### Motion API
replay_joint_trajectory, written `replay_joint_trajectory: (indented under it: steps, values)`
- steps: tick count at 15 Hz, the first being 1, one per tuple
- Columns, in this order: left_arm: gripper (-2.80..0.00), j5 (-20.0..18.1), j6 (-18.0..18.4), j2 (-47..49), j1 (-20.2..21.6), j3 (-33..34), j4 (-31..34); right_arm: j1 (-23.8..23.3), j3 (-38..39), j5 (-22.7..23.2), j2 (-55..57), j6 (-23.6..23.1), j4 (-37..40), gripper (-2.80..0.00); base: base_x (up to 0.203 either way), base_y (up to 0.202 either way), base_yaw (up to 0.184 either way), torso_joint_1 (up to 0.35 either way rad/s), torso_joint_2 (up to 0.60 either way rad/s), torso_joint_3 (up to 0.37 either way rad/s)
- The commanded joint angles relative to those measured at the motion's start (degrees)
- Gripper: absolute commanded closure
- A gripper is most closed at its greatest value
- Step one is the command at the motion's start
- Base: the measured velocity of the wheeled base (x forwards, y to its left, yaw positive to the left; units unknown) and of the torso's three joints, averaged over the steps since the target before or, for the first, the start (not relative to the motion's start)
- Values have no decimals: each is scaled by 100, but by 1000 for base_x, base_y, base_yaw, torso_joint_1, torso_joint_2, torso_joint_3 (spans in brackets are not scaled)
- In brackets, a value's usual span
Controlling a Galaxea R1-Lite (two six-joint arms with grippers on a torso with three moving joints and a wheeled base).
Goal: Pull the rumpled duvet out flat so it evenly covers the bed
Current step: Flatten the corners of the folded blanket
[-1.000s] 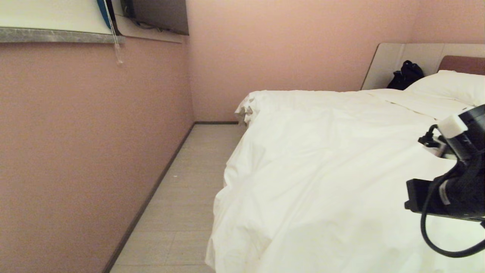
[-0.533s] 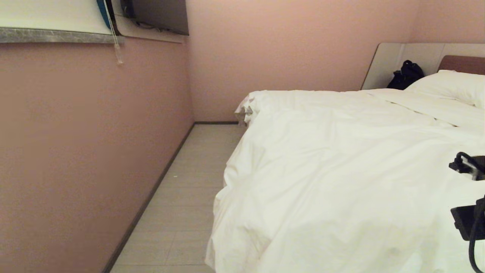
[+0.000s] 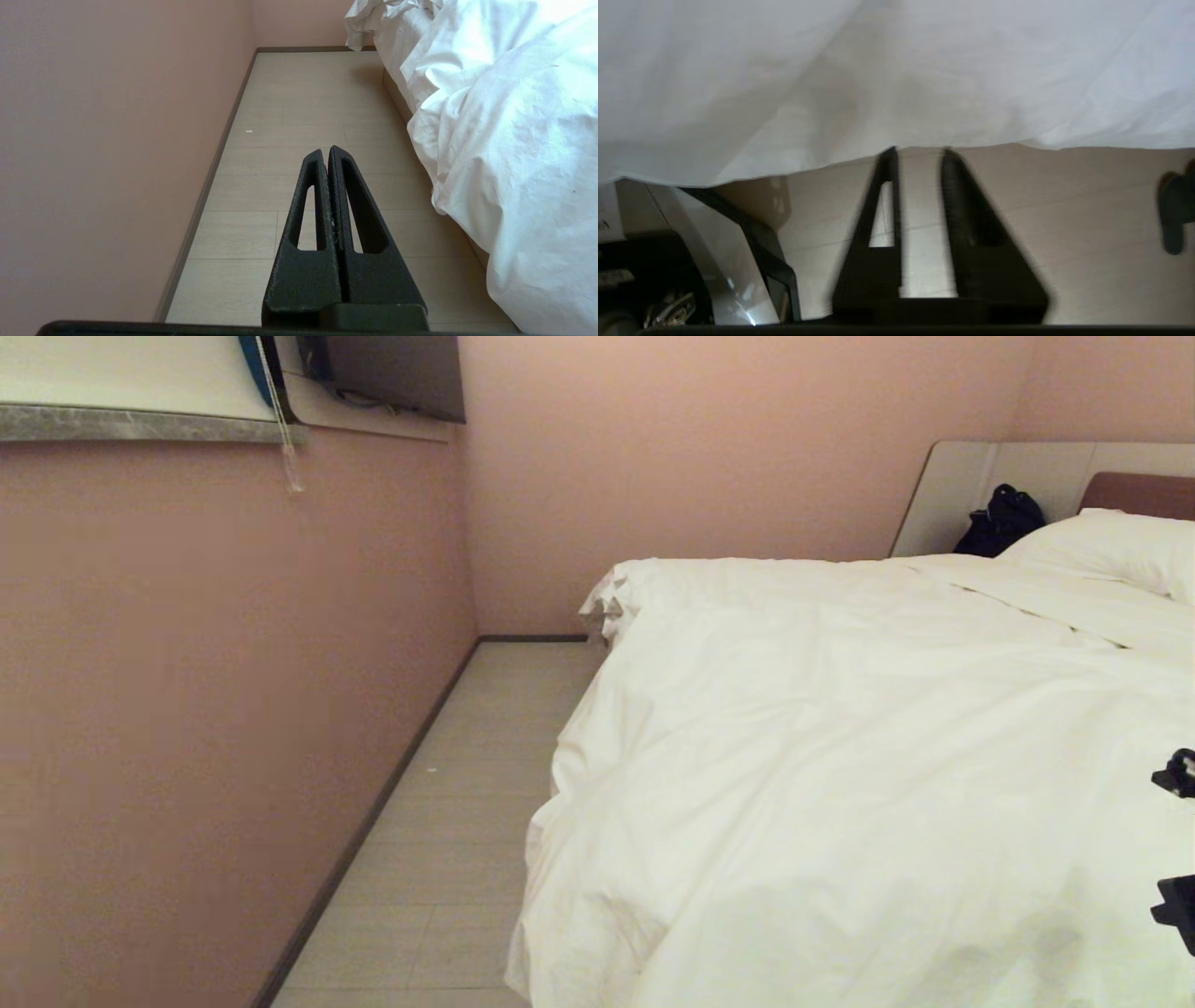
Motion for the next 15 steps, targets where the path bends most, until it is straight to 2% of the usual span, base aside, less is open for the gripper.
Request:
replay_joint_trajectory:
  steps: [1,3,7,15]
  values:
    - [0,2,3,0,0,0,0,-313,14,1073,162,-207,-163,-280,0,0,0,0,0,0]
    - [0,2,0,0,0,0,0,-494,-2,1535,411,-194,-160,-280,0,0,0,0,0,0]
    - [0,2,0,0,0,0,0,-791,-76,1971,811,-164,-171,-280,0,0,0,0,0,0]
    - [0,2,0,0,0,0,0,-1251,-139,2002,1600,-249,-804,-280,0,0,0,0,0,0]
